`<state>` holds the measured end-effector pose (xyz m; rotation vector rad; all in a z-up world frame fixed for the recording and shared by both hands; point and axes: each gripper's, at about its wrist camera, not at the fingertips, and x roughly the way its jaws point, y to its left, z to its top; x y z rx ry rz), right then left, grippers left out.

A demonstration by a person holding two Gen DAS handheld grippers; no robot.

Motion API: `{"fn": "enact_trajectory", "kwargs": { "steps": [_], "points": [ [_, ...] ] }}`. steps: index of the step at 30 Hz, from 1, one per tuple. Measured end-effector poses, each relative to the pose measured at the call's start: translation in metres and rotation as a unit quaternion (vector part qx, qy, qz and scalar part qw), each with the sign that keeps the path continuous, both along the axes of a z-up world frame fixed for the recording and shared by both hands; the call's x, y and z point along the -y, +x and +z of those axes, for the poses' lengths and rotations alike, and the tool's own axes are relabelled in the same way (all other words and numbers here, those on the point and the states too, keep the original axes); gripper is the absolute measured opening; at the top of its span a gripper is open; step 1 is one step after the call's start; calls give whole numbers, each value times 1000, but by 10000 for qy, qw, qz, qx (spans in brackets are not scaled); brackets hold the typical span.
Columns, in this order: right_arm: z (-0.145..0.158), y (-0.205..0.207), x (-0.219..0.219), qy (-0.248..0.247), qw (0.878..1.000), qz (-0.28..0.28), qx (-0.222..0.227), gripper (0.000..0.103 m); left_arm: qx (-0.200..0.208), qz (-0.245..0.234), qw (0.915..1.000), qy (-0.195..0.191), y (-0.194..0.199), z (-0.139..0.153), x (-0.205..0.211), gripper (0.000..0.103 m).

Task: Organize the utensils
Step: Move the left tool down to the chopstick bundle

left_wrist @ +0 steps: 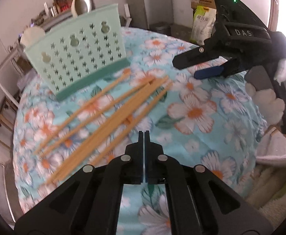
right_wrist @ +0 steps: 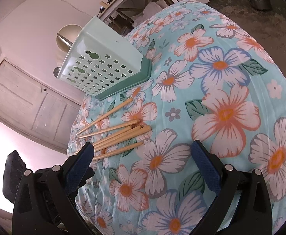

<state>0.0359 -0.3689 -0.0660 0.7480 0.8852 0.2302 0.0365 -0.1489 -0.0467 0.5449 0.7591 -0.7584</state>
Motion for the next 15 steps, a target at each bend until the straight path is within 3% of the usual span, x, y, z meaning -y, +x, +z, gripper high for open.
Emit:
{"fn": "enact_trajectory", "kwargs": {
  "steps": [3,9,15],
  "points": [
    [-1,1,1,48,10000,-12,8,97,249,-96,9996,113,4,-4,9,13],
    [-1,1,2,63,10000,-8,14,97,600,-217,9963,572,11,-19,24,14],
    [-2,-1,2,40,10000,0,46,97,727,-340,9936,796,20,-22,36,14]
  ]
}}
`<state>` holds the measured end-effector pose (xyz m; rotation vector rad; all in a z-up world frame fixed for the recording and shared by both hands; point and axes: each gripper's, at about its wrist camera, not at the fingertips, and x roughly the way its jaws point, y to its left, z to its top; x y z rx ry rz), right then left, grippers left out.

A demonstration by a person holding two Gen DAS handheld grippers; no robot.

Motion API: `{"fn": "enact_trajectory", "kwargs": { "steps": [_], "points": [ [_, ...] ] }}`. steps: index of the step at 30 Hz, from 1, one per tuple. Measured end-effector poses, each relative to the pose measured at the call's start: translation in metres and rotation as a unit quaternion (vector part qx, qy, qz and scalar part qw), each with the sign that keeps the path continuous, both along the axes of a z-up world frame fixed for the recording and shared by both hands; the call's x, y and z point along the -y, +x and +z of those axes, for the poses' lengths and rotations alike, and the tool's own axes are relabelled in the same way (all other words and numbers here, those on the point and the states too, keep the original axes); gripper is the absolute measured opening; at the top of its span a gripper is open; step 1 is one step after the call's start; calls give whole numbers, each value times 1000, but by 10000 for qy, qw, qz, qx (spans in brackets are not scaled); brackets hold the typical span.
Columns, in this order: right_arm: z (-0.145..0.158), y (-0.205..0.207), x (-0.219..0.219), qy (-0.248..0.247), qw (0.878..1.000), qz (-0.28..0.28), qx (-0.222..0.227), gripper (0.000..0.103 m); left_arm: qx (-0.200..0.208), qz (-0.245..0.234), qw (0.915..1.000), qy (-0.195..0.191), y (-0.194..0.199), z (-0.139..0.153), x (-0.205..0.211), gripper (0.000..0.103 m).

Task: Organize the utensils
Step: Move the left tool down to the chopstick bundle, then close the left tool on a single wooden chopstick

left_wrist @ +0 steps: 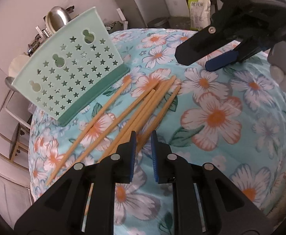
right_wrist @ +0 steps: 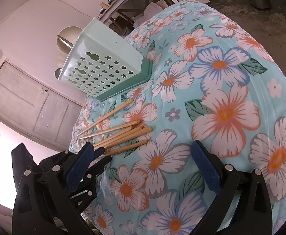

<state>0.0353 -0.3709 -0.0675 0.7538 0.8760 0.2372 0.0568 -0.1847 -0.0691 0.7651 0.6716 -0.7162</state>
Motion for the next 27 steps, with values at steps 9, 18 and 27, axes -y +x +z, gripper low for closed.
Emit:
{"fn": "enact_trajectory", "kwargs": {
  "steps": [9,18,27],
  "points": [
    [0,-2,1,4,10000,-6,36,97,202,-439,9978,450,-15,-1,10,4],
    [0,-3,2,50,10000,-8,33,97,-380,-494,9980,52,-30,14,4,1],
    [0,-3,3,183,9998,-39,39,97,163,-413,9987,234,-6,6,18,24]
  ]
}}
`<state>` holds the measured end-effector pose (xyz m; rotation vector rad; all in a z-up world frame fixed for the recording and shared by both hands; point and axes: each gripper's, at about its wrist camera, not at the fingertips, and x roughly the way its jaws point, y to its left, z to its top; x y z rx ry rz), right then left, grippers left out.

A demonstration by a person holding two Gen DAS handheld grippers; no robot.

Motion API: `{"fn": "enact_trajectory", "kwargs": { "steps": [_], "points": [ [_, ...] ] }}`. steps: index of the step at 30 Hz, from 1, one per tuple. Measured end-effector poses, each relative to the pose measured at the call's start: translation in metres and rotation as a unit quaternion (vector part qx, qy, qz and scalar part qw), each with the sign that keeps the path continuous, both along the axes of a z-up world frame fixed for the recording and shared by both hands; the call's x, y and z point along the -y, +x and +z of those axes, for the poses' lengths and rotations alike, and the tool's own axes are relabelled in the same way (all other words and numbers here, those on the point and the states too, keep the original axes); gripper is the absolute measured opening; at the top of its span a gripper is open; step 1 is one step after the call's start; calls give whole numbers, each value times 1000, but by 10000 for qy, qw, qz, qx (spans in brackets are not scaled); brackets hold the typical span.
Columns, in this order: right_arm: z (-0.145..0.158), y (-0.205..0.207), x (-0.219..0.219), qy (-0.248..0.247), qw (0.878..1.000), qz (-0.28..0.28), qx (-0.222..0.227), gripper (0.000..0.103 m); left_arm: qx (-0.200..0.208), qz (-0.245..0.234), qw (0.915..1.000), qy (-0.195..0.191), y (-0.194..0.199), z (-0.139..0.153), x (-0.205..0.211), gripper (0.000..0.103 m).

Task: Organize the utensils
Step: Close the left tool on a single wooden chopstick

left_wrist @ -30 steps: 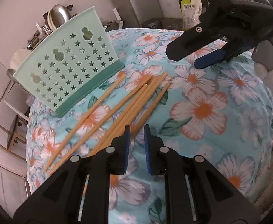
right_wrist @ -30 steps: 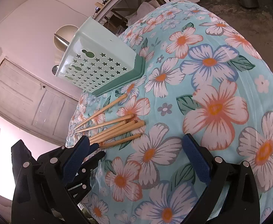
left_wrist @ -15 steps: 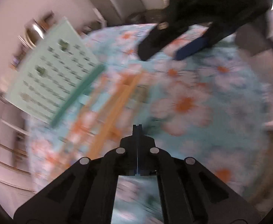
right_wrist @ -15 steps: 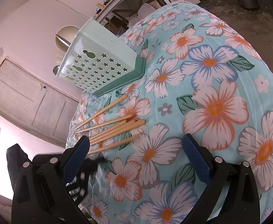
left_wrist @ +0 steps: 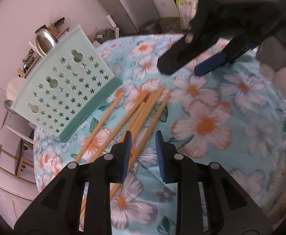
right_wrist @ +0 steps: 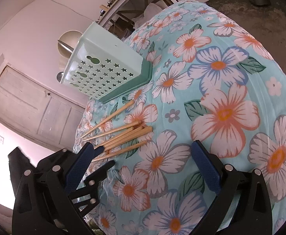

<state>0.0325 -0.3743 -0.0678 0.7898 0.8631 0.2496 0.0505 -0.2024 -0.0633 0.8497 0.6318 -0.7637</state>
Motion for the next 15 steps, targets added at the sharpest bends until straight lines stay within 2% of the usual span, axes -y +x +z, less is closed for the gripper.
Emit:
{"fn": "enact_trajectory", "kwargs": {
  "steps": [2,4,11,15],
  "points": [
    [0,0,0,10,10000,4,8,97,27,-21,9999,116,4,-6,2,21],
    [0,0,0,11,10000,5,9,97,62,-135,9997,185,1,-7,4,13],
    [-1,1,2,32,10000,18,36,97,624,-516,9951,568,-19,-16,12,10],
    [-1,-2,4,42,10000,19,50,97,556,-644,9943,641,-34,-9,10,9]
  ]
}}
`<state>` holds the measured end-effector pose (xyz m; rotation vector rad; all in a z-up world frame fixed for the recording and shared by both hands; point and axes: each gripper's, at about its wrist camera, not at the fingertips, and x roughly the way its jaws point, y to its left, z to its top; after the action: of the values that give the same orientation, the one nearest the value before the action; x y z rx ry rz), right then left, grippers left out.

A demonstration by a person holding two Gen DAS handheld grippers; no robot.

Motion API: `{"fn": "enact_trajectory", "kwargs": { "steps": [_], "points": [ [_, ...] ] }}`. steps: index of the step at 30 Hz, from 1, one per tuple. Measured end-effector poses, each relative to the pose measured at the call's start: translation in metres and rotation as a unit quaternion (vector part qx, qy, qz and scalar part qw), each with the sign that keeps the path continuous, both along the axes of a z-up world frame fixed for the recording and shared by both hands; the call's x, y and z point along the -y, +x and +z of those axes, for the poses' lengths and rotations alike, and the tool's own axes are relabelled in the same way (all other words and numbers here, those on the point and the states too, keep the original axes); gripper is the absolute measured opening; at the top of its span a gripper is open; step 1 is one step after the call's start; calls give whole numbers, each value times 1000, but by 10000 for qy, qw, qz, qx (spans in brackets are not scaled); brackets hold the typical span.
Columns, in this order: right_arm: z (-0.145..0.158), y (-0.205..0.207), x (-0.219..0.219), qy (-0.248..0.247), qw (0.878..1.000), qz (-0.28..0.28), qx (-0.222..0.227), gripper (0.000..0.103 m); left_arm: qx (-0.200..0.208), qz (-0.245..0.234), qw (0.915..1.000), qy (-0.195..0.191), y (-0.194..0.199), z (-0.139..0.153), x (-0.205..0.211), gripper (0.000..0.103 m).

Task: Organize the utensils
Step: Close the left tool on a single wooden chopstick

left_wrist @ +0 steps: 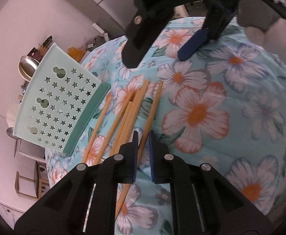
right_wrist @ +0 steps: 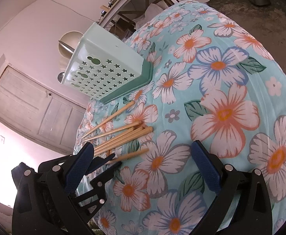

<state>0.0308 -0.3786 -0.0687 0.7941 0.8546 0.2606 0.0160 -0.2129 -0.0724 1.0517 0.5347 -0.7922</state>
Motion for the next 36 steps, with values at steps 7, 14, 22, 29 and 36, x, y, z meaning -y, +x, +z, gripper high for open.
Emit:
{"fn": "enact_trajectory", "kwargs": {
  "steps": [7,14,22,29,36],
  "points": [
    [0,-2,3,95,9999,-2,32,97,-1159,458,9916,-350,-3,18,-18,10],
    [0,-2,4,127,9999,-21,-4,97,-2299,1051,9599,-1213,20,27,-37,19],
    [1,-2,3,68,9999,-144,5,97,-2587,1050,9522,-1238,26,20,-21,29],
    [0,-3,7,207,9995,-234,8,97,-2632,1245,9465,-1393,39,17,-14,28],
    [0,-1,5,156,9996,-240,-39,97,-2628,1486,9414,-1505,49,14,-8,17]
  ]
}}
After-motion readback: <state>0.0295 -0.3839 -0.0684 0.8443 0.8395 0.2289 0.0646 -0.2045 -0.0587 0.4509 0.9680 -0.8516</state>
